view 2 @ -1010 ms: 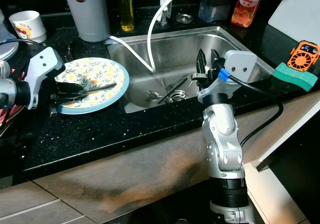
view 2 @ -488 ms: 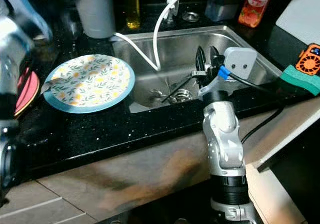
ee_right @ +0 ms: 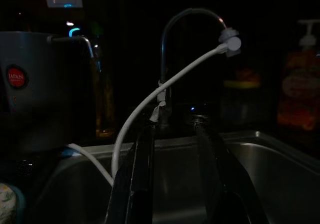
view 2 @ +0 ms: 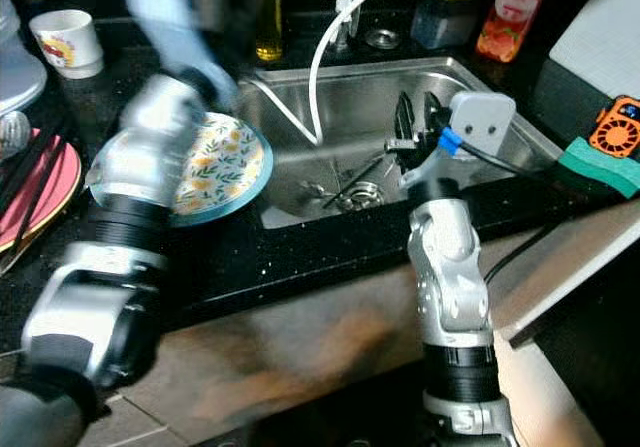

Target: Kitchen organization

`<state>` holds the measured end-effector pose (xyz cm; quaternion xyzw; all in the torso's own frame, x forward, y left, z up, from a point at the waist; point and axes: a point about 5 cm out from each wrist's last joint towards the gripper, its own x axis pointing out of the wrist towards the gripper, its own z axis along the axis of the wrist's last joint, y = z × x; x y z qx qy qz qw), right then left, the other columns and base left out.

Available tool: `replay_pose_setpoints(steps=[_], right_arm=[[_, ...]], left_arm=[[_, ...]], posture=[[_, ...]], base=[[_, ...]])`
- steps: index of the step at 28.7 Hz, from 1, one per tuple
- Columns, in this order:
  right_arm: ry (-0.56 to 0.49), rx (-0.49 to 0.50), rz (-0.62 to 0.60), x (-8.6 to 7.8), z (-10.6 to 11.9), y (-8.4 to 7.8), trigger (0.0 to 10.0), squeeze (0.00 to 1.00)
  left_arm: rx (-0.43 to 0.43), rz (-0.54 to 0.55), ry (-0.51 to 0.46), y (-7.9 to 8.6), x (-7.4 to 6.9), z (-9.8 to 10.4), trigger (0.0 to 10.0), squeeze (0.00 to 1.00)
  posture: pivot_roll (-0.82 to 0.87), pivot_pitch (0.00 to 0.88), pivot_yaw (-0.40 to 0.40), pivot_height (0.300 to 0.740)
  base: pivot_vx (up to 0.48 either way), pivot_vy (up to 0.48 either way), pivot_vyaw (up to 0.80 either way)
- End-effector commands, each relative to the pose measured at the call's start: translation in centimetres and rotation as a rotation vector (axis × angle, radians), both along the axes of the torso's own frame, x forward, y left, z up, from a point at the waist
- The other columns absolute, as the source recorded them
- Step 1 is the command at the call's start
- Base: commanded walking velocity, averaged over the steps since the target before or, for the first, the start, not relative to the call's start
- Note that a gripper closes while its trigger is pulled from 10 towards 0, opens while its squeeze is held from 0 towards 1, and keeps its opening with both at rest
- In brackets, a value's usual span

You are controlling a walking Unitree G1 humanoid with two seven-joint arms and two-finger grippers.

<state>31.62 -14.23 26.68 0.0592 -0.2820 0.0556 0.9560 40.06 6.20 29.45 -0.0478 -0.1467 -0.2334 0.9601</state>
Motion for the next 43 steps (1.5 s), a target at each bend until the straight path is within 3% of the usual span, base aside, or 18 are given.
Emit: replay_pose_setpoints(steps=[1, 3, 6, 7, 9, 11, 12, 13, 17, 23, 25, 26, 27, 29, 30, 34, 40, 43], right_arm=[[0.003, 0.000, -0.009, 0.0, -0.1, -0.4, 10.0, 0.00], [0.003, -0.026, 0.014, 0.4, 0.1, -0.1, 10.0, 0.00], [0.006, -0.026, 0.017, 0.7, 0.1, 0.0, 10.0, 0.00], [0.010, -0.021, 0.019, 0.9, 0.1, 0.2, 10.0, 0.00], [0.012, -0.012, 0.023, 1.1, 0.0, 0.5, 10.0, 0.00], [0.011, -0.004, 0.056, 1.5, -0.1, 1.4, 10.0, 0.00], [0.003, -0.002, 0.073, 1.9, 0.3, 1.7, 10.0, 0.00], [-0.005, -0.003, 0.084, 2.0, 0.7, 1.8, 10.0, 0.00], [-0.015, -0.009, 0.090, 2.5, 1.2, 1.6, 10.0, 0.00], [-0.008, -0.019, 0.094, 2.1, 0.9, 1.5, 10.0, 0.00], [0.001, -0.021, 0.098, 2.3, 0.7, 1.5, 10.0, 0.00], [0.006, -0.024, 0.105, 2.5, 0.6, 1.6, 10.0, 0.00], [-0.001, -0.032, 0.115, 2.9, 0.8, 2.0, 10.0, 0.00], [-0.001, -0.032, 0.115, 2.9, 0.8, 2.0, 10.0, 0.00], [-0.008, -0.024, 0.111, 3.1, 1.1, 2.0, 10.0, 0.00], [-0.022, 0.011, 0.069, 3.0, 1.0, 1.8, 10.0, 0.00], [0.005, 0.050, -0.028, 1.5, -1.0, 1.0, 10.0, 0.00], [0.012, 0.062, -0.055, 1.3, -1.4, 0.7, 10.0, 0.00]], left_arm=[[0.028, -0.005, -0.009, -0.8, 0.0, 0.1, 10.0, 0.00], [0.159, 0.000, 0.130, -3.7, 0.2, -2.3, 10.0, 0.00], [0.216, -0.001, 0.165, -4.6, 0.0, -2.9, 10.0, 0.00], [0.251, 0.007, 0.171, -5.0, -0.1, -3.0, 10.0, 1.00], [0.261, -0.001, 0.161, -5.3, -0.2, -2.8, 10.0, 1.00], [0.124, -0.056, 0.003, -5.1, -0.9, -0.5, 10.0, 1.00], [0.006, -0.059, -0.078, -4.3, -1.5, 1.1, 10.0, 0.00], [-0.073, -0.041, -0.141, -3.4, -1.9, 2.2, 10.0, 0.00], [-0.173, -0.012, -0.220, -1.6, -2.7, 3.0, 10.0, 0.00], [-0.144, 0.092, -0.189, 0.4, -3.4, 0.9, 10.0, 0.00], [-0.087, 0.165, -0.155, 1.3, -3.6, -0.4, 10.0, 0.00], [-0.046, 0.207, -0.121, 2.2, -4.1, -1.5, 10.0, 0.00], [-0.041, 0.285, -0.098, 4.4, -5.6, -2.1, 10.0, 0.00], [-0.041, 0.285, -0.098, 4.4, -5.6, -2.1, 10.0, 0.00], [-0.033, 0.322, -0.095, 5.3, -6.0, -2.0, 10.0, 0.00], [0.117, 0.472, -0.019, 8.3, -4.6, -1.2, 10.0, 0.00], [0.109, 0.454, 0.019, 10.8, -3.7, 1.6, 10.0, 0.00], [0.083, 0.446, 0.040, 11.3, -3.5, 2.2, 10.0, 0.00]], posture=[[0.06, 0.053, -0.088, 0.740], [0.09, 0.046, -0.101, 0.740], [0.10, 0.041, -0.103, 0.740], [0.11, 0.036, -0.103, 0.740], [0.13, 0.020, -0.114, 0.740], [0.17, 0.001, -0.145, 0.740], [0.18, 0.006, -0.150, 0.740], [0.19, 0.014, -0.161, 0.740], [0.18, 0.027, -0.170, 0.740], [0.17, 0.036, -0.203, 0.740], [0.17, 0.046, -0.218, 0.740], [0.20, 0.054, -0.227, 0.740], [0.20, 0.051, -0.207, 0.740], [0.20, 0.051, -0.207, 0.740], [0.20, 0.052, -0.203, 0.740], [0.20, 0.045, -0.108, 0.740], [0.16, 0.037, 0.031, 0.740], [0.15, 0.032, 0.047, 0.740]], base=[[0.000, 0.000, 0.00], [0.000, 0.000, 0.00], [0.000, 0.000, 0.00], [0.000, 0.000, 0.00], [0.000, 0.000, 0.00], [0.000, 0.000, 0.00], [0.000, 0.000, 0.00], [0.000, 0.000, 0.00], [0.000, 0.000, 0.00], [0.000, 0.000, 0.00], [0.000, 0.000, 0.00], [0.000, 0.000, 0.00], [0.000, 0.000, 0.00], [0.000, 0.000, 0.00], [0.000, 0.000, 0.00], [0.000, 0.000, 0.00], [0.000, 0.000, 0.00], [0.000, 0.000, 0.00]])
